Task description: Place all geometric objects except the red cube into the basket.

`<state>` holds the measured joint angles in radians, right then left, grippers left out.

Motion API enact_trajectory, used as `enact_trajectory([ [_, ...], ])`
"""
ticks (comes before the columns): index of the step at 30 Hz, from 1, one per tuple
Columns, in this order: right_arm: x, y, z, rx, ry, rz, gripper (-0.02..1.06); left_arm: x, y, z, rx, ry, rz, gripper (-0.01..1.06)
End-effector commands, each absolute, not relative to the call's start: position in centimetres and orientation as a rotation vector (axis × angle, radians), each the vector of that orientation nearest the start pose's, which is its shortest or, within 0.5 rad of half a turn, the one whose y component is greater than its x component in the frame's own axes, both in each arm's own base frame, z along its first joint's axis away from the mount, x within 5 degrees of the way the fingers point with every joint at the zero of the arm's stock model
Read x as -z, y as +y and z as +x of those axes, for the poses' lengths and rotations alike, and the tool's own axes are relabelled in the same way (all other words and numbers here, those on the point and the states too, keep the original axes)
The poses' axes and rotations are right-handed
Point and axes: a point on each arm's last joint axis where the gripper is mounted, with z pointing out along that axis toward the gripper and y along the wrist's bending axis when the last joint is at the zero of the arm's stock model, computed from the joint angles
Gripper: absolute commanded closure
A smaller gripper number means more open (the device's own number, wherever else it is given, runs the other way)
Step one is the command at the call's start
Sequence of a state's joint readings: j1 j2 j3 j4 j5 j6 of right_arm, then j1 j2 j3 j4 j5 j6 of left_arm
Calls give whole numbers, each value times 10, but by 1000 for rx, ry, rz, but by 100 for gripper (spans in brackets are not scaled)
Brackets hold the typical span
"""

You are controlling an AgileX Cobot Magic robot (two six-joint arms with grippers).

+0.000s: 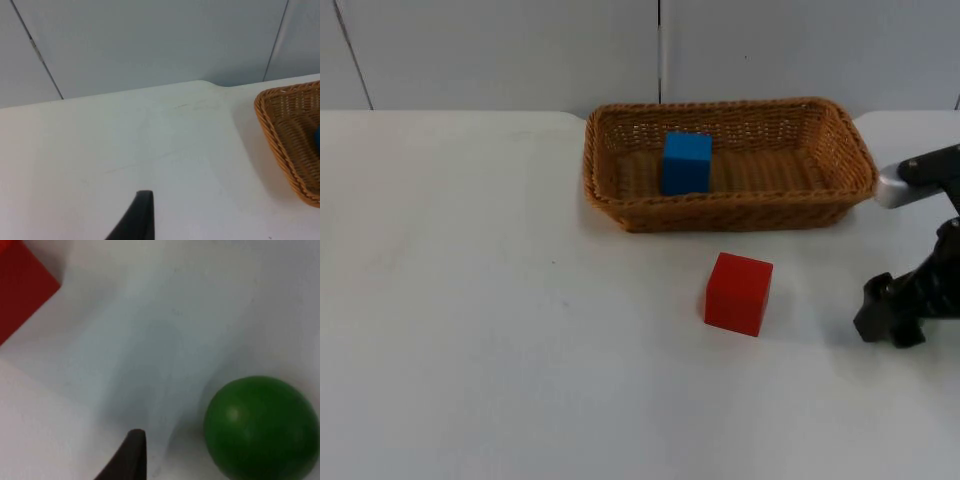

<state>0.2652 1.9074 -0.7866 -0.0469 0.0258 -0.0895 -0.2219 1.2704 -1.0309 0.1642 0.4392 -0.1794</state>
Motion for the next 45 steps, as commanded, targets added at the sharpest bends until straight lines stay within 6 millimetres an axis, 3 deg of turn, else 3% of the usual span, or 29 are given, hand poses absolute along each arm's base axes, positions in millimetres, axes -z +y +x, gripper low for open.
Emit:
enact_trajectory([
  [1, -92, 85, 311, -41, 2566, -541, 11, -338, -54, 274, 68, 2148, 157, 0],
  [2, -92, 85, 311, -41, 2563, -540, 25, -338, -54, 274, 68, 2148, 157, 0],
  [3, -92, 85, 311, -41, 2563, -540, 25, -338, -54, 274, 68, 2148, 157, 0],
  [6, -92, 86, 312, -50, 2554, -512, 95, -338, -54, 274, 68, 2148, 157, 0],
  [7, -92, 86, 313, -59, 2559, -482, 104, -338, -54, 274, 68, 2148, 157, 0],
  [12, -101, 86, 312, -62, 2548, -474, 103, -338, -54, 274, 68, 2148, 157, 0],
  [16, -137, 85, 307, -64, 2498, -464, 103, -338, -54, 274, 66, 2147, 158, 0],
  [17, -137, 85, 307, -64, 2498, -464, 103, -338, -54, 274, 66, 2147, 158, 0],
  [20, -181, 82, 298, -75, 2408, -438, 103, -338, -54, 275, 68, 2142, 159, 0],
  [21, -181, 82, 298, -75, 2408, -438, 103, -338, -54, 275, 68, 2142, 159, 0],
  [24, -224, 78, 282, -84, 2318, -416, 103, -339, -54, 275, 69, 2137, 159, 0],
  [26, -232, 76, 277, -85, 2305, -414, 103, -339, -54, 275, 69, 2137, 159, 0],
  [30, -270, 69, 252, -96, 2179, -390, 103, -339, -54, 275, 69, 2137, 159, 0],
  [31, -270, 69, 252, -96, 2179, -390, 103, -339, -54, 275, 69, 2137, 159, 0],
  [35, -309, 62, 225, -105, 2027, -366, 103, -339, -54, 275, 69, 2137, 159, 0],
  [41, -316, 60, 220, -106, 1992, -362, 103, -339, -54, 275, 69, 2137, 159, 0],
  [45, -309, 65, 236, -106, 1962, -365, 103, -339, -54, 275, 69, 2137, 159, 0],
])
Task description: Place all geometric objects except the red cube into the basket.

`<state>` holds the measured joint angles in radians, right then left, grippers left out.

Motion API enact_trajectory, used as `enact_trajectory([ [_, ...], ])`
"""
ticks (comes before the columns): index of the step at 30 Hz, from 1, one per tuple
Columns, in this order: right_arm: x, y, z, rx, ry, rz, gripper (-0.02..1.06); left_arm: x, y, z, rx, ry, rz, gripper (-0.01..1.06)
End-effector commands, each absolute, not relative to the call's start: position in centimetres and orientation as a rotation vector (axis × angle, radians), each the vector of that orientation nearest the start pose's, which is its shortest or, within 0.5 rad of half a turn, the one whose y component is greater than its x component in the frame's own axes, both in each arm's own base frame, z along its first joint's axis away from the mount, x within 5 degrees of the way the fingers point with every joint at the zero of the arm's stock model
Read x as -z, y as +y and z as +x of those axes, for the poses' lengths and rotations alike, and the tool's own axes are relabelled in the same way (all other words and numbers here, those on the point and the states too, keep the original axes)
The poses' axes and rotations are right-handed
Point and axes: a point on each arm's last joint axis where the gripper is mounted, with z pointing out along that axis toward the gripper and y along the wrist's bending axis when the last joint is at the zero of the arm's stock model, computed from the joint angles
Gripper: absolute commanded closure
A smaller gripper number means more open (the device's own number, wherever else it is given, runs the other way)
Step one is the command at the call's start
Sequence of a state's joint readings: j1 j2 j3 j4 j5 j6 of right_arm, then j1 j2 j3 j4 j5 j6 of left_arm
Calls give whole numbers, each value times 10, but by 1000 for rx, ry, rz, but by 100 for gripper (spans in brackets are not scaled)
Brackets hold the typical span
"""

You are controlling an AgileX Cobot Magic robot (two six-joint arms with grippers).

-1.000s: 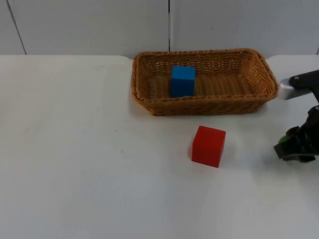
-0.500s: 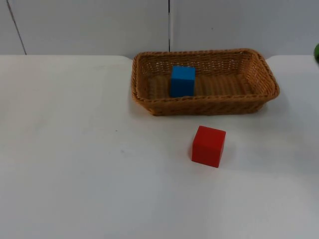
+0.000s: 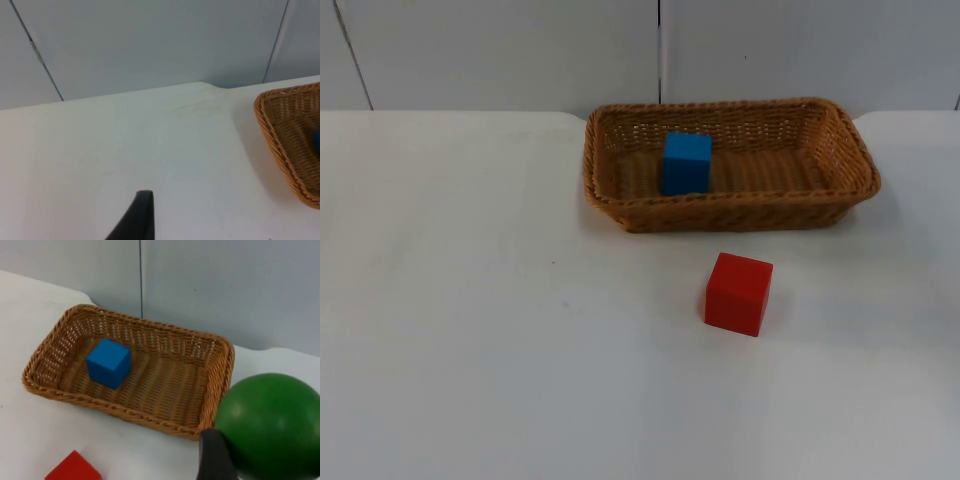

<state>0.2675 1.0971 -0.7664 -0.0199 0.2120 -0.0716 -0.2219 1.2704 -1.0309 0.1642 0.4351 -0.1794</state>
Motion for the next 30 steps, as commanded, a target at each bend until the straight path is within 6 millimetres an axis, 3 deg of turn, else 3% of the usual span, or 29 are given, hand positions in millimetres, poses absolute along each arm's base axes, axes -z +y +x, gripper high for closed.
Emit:
enact_trajectory([
  [1, -309, 65, 236, -106, 1962, -365, 103, -339, -54, 275, 69, 2137, 159, 0],
  [5, -298, 74, 268, -106, 1976, -369, 103, -339, -55, 275, 73, 2129, 158, 0],
  [6, -298, 74, 268, -106, 1976, -369, 103, -339, -55, 275, 73, 2129, 158, 0],
  [13, -279, 94, 341, -101, 2042, -381, 103, -340, -55, 275, 81, 2127, 151, 0],
  [15, -266, 102, 370, -99, 2069, -386, 103, -340, -55, 275, 81, 2127, 151, 0],
  [16, -266, 102, 370, -99, 2069, -386, 103, -340, -55, 275, 81, 2127, 151, 0],
  [20, -234, 112, 407, -88, 2188, -407, 103, -339, -55, 275, 78, 2136, 151, 0],
  [30, -182, 137, 440, -84, 2395, -482, 103, -338, -54, 274, 72, 2146, 153, 0],
])
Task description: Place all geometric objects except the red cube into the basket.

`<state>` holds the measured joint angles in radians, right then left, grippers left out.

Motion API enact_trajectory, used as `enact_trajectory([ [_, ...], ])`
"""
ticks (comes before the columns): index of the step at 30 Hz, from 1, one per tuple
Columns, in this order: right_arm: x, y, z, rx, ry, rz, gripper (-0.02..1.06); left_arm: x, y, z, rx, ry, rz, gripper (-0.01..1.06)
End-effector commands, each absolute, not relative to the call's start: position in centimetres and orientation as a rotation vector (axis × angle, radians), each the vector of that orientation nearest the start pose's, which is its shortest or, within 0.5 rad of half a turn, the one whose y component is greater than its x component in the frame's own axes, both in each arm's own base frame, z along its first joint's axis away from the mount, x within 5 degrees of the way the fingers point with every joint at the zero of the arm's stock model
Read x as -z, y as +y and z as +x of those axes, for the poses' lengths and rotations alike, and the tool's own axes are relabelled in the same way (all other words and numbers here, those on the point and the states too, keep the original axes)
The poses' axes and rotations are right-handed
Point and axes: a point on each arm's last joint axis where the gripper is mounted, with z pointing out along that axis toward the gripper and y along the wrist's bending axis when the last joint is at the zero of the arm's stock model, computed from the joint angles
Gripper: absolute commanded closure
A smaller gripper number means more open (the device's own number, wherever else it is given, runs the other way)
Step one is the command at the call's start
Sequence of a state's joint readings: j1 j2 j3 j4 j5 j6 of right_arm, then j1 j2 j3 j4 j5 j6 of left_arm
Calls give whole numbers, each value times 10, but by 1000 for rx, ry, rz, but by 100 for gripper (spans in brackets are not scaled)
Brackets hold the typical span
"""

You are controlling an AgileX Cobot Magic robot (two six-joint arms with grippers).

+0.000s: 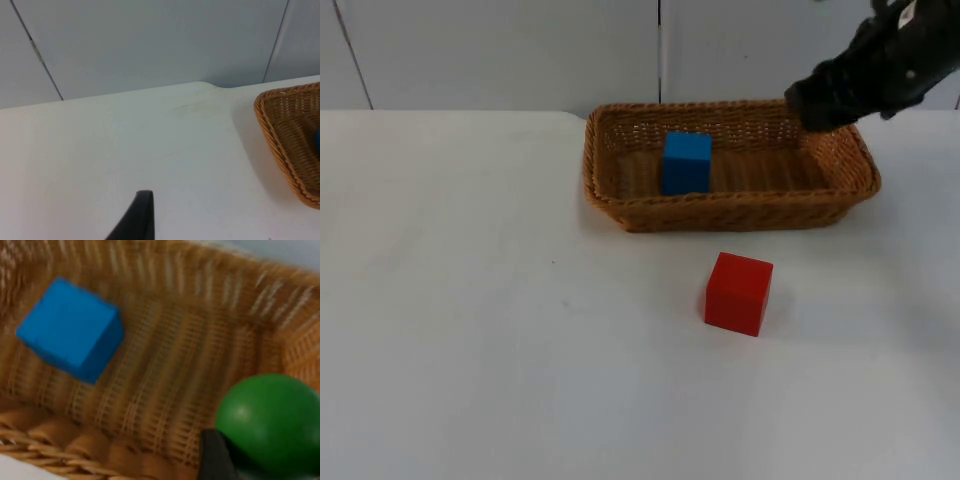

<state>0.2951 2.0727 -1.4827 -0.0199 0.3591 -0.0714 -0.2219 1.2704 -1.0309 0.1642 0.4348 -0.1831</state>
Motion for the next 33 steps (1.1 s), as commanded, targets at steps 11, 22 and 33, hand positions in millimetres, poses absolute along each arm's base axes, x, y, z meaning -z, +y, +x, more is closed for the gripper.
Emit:
enact_trajectory([
  [11, -156, 146, 472, -113, 2446, -399, 103, -338, -54, 274, 69, 2146, 156, 0],
  [22, -140, 147, 474, -129, 2479, -339, 102, -338, -54, 274, 67, 2145, 157, 0],
  [33, -153, 146, 473, -129, 2451, -346, 0, -338, -54, 274, 67, 2147, 156, 0],
])
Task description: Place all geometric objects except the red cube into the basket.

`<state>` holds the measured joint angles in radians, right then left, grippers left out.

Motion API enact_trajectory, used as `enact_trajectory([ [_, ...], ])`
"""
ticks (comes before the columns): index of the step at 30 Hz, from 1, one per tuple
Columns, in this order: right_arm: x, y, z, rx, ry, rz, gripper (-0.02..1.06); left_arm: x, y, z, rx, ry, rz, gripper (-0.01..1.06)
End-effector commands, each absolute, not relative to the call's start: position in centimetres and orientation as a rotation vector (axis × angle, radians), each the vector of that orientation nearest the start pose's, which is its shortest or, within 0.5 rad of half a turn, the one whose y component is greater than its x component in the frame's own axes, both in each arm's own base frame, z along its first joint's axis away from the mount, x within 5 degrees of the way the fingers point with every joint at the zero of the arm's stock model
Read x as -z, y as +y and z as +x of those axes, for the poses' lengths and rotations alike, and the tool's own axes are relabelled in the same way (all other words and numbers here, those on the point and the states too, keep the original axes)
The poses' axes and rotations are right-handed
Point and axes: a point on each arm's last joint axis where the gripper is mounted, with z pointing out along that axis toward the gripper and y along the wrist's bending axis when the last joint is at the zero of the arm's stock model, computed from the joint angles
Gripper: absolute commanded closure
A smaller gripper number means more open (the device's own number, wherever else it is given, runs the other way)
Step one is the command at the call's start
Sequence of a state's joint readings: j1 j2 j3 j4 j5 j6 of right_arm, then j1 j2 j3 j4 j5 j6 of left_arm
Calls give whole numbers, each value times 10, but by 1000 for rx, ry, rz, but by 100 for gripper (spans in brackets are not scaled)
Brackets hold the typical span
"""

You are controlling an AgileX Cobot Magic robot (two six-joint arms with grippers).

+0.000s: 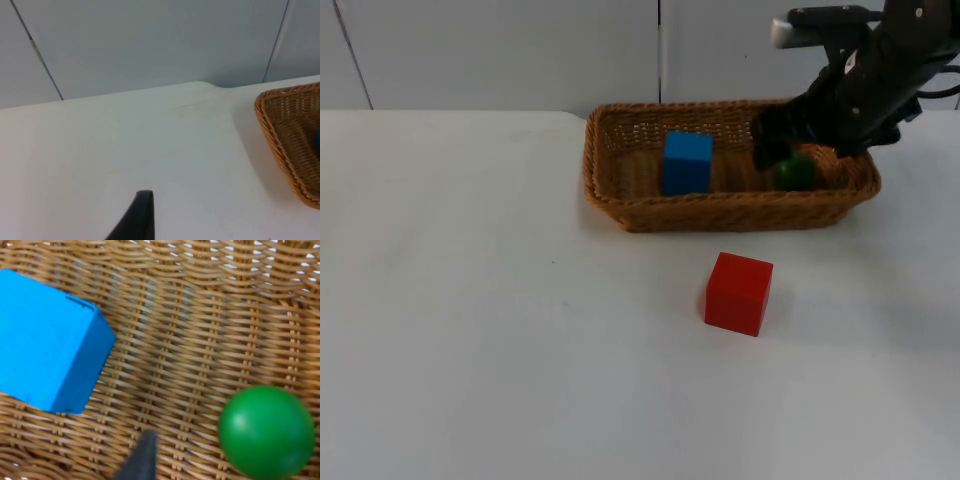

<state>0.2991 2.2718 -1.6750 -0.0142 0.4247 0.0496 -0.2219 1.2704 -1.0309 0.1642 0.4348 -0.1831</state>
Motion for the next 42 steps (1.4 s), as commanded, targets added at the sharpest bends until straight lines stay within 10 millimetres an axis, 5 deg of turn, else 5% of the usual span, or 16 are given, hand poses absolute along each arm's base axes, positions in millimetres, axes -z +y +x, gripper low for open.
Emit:
enact_trajectory([
  [1, -153, 146, 473, -129, 2451, -346, 0, -338, -54, 274, 67, 2147, 156, 0],
  [6, -197, 145, 469, -114, 2350, -407, 0, -338, -54, 274, 67, 2147, 156, 0],
  [9, -257, 141, 455, -116, 2241, -411, 0, -338, -54, 274, 67, 2147, 156, 0],
  [10, -257, 141, 455, -116, 2241, -411, 0, -338, -54, 274, 67, 2147, 156, 0],
  [14, -333, 132, 423, -113, 2119, -424, 0, -338, -54, 274, 68, 2145, 156, 0],
  [15, -333, 132, 423, -113, 2119, -424, 0, -338, -54, 274, 68, 2145, 156, 0],
  [18, -376, 133, 388, -125, 1997, -451, 0, -338, -54, 274, 68, 2145, 156, 0],
  [21, -381, 134, 369, -139, 1959, -460, 1, -338, -54, 274, 69, 2145, 155, 0],
  [28, -344, 117, 302, -176, 1988, -457, 1, -337, -54, 274, 73, 2157, 150, 0],
  [32, -344, 107, 276, -185, 1890, -439, 1, -336, -54, 273, 70, 2169, 149, 0],
  [42, -395, 91, 235, -249, 1641, -342, 1, -337, -54, 273, 76, 2172, 144, 0],
])
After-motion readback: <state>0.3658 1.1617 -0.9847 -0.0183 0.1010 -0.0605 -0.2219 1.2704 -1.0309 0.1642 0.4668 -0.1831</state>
